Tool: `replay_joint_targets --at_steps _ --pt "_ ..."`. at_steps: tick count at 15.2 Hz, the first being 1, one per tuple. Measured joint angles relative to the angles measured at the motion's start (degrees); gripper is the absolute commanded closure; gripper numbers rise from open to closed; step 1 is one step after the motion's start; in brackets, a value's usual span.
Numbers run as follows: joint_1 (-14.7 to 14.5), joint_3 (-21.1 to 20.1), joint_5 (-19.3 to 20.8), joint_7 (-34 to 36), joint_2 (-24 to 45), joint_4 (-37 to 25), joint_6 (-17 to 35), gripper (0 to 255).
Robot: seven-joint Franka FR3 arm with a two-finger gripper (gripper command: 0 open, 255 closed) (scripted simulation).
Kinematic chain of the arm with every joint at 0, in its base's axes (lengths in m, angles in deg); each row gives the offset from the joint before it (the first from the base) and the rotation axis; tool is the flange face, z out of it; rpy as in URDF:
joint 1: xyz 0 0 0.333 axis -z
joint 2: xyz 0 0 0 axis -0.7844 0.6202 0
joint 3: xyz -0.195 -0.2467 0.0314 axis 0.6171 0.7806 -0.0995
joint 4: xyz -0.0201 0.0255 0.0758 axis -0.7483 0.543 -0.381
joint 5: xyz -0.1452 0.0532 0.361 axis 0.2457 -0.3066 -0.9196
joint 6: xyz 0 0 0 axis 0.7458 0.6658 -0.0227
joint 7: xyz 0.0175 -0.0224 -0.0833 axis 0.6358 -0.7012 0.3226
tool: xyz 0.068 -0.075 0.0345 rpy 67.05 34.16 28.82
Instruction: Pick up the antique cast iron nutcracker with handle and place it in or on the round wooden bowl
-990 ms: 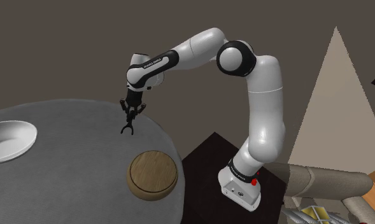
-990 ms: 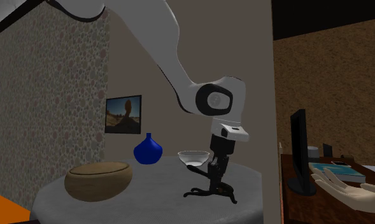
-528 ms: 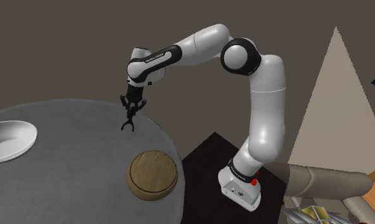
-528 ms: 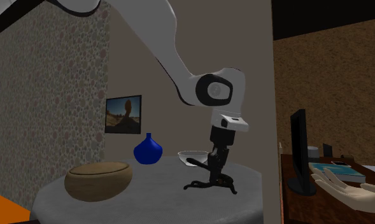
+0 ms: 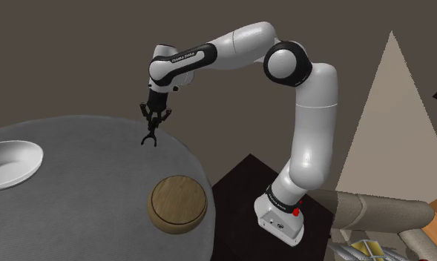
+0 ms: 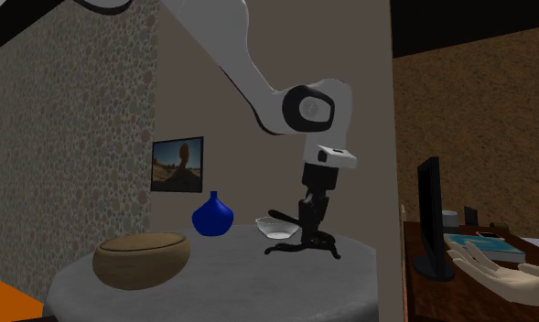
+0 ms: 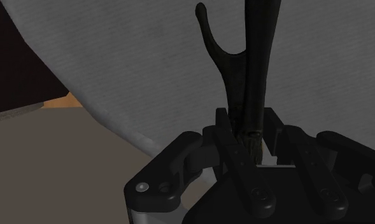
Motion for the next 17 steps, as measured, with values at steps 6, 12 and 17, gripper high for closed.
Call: replay_joint_targets --at_steps 6,12,17 --pt "0.09 -0.09 -0.02 0.58 -2.49 -0.99 -3.43 255" --pt "0.20 -0.13 0.03 1.17 -4.44 -3.05 -7.41 255" --pt "0.36 -0.17 -0.04 1.51 -6.31 -4.11 -10.30 255"
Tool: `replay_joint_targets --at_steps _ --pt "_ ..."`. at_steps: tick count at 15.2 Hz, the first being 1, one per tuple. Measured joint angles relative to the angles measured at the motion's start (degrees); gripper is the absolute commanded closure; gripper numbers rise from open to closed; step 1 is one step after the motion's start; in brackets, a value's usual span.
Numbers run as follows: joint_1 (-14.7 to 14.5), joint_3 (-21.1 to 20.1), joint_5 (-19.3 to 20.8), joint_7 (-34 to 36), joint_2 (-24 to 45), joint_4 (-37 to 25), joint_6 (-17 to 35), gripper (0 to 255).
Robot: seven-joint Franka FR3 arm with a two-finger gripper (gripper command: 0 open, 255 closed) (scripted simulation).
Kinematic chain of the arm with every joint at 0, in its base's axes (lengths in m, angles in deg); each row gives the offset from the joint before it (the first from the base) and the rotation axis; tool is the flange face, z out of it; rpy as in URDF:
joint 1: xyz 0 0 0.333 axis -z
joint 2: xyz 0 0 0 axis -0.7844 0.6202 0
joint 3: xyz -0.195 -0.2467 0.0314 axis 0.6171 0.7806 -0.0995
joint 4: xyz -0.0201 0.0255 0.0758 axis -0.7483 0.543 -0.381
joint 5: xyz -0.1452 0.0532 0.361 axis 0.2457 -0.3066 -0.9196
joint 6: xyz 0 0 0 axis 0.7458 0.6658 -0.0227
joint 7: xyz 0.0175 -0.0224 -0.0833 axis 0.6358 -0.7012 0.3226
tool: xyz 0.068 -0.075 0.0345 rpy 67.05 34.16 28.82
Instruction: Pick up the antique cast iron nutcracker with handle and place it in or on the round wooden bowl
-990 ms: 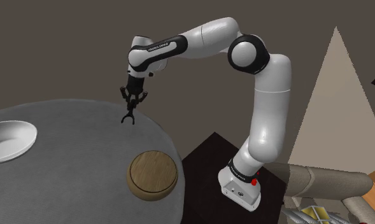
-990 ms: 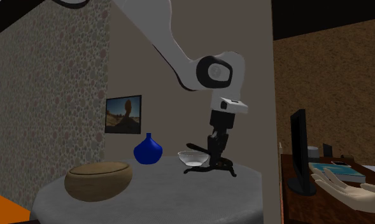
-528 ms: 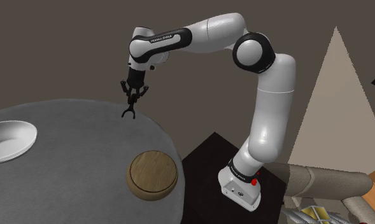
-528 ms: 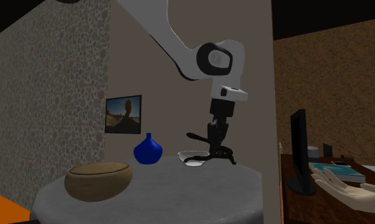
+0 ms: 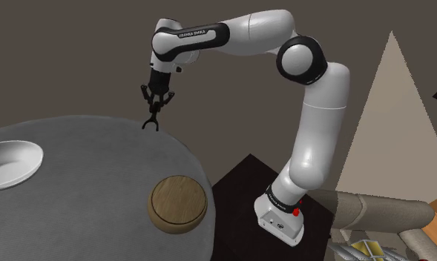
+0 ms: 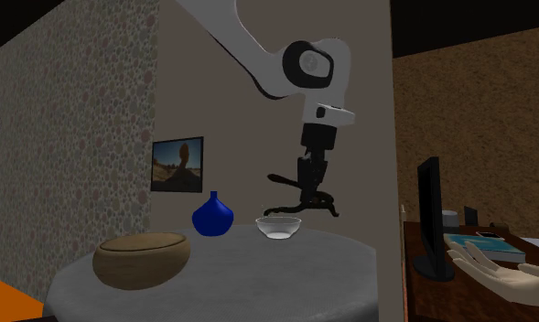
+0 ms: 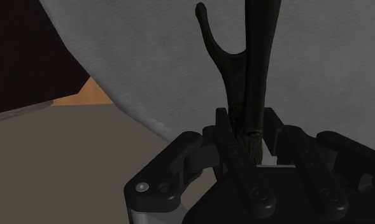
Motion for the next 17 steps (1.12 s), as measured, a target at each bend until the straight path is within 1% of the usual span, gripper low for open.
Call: replay_joint_targets --at_steps 2,4,13,17 --pt "0.05 0.01 0.04 0.17 -0.32 -1.07 -1.37 255" --pt "-0.34 -0.38 -0.36 0.77 -2.81 2.06 -0.61 255" --pt "-3.28 -3.53 -4.20 4.16 -18.92 24.28 6.55 255" --pt "-5.09 -5.34 -6.32 6.27 -25.15 31.43 8.14 255"
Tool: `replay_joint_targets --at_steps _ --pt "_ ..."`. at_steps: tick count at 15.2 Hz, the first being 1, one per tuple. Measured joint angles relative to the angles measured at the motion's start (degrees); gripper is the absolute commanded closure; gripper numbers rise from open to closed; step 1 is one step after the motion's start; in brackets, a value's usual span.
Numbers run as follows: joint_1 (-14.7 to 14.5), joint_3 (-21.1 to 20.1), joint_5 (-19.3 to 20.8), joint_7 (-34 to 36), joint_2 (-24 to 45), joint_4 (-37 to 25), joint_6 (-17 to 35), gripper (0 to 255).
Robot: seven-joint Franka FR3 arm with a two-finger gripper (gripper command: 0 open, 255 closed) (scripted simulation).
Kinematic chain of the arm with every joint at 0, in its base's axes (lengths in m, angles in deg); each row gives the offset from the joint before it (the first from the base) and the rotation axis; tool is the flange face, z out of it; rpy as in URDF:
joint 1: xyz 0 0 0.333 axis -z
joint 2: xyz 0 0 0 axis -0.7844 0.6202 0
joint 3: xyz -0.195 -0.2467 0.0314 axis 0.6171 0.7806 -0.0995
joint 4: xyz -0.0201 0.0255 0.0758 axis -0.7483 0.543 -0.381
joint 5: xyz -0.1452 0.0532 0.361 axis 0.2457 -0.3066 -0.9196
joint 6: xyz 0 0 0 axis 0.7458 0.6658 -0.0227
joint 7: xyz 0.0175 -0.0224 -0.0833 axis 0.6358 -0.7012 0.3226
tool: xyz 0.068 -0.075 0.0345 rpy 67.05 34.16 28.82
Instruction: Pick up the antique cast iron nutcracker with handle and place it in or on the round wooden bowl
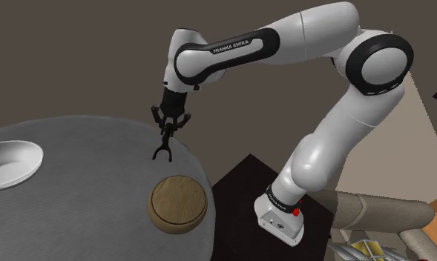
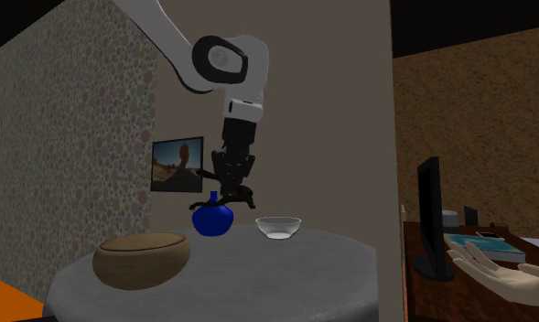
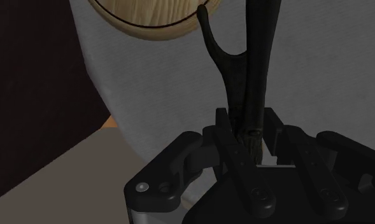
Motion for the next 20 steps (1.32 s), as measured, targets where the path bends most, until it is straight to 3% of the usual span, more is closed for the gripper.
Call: replay_joint_targets --at_steps 7,13,20 --pt "-3.98 -3.44 -4.89 3.76 -11.48 11.79 1.59 255" --pt "-9.07 -7.58 -9.98 9.03 -20.41 19.24 1.75 255" --pt "-10.24 -9.43 -11.96 9.03 -18.42 22.84 7.52 255"
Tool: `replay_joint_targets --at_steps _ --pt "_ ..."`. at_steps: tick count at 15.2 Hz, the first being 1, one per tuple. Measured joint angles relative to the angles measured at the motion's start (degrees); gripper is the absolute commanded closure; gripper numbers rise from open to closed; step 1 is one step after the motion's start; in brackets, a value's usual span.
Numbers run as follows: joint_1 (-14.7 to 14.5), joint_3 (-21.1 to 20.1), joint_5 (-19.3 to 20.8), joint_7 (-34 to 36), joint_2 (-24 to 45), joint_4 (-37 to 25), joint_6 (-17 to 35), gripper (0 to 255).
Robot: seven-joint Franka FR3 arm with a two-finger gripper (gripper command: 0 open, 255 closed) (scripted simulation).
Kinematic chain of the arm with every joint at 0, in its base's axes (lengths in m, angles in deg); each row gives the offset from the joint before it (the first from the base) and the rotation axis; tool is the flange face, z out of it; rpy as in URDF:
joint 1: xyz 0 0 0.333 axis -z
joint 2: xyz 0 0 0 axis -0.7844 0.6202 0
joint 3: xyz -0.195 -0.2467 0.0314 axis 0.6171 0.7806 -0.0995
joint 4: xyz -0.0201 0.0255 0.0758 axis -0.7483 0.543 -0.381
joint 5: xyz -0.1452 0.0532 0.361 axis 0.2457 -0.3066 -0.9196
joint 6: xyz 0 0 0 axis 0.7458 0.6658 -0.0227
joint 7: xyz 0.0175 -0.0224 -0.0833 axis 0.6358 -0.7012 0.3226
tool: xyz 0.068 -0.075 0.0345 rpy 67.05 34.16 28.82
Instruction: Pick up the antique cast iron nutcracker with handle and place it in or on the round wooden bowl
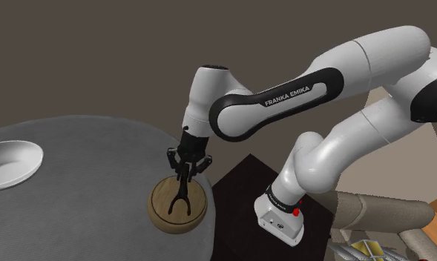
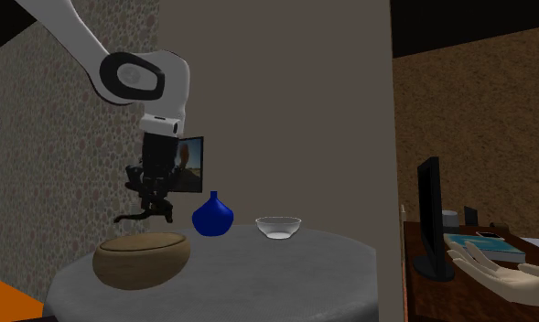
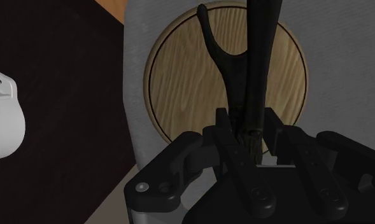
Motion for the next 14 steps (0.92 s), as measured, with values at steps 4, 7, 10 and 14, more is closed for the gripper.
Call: replay_joint_targets --at_steps 4,7,10,14 --pt "-0.06 -0.68 -0.61 -0.77 2.83 1.30 4.07 255" --pt "-0.14 -1.09 -1.02 -1.19 4.54 2.03 6.50 255" --pt "-0.16 -1.14 -1.13 -1.34 4.82 2.26 7.02 255" --pt "-0.16 -1.13 -1.15 -1.37 4.86 2.29 7.09 0"
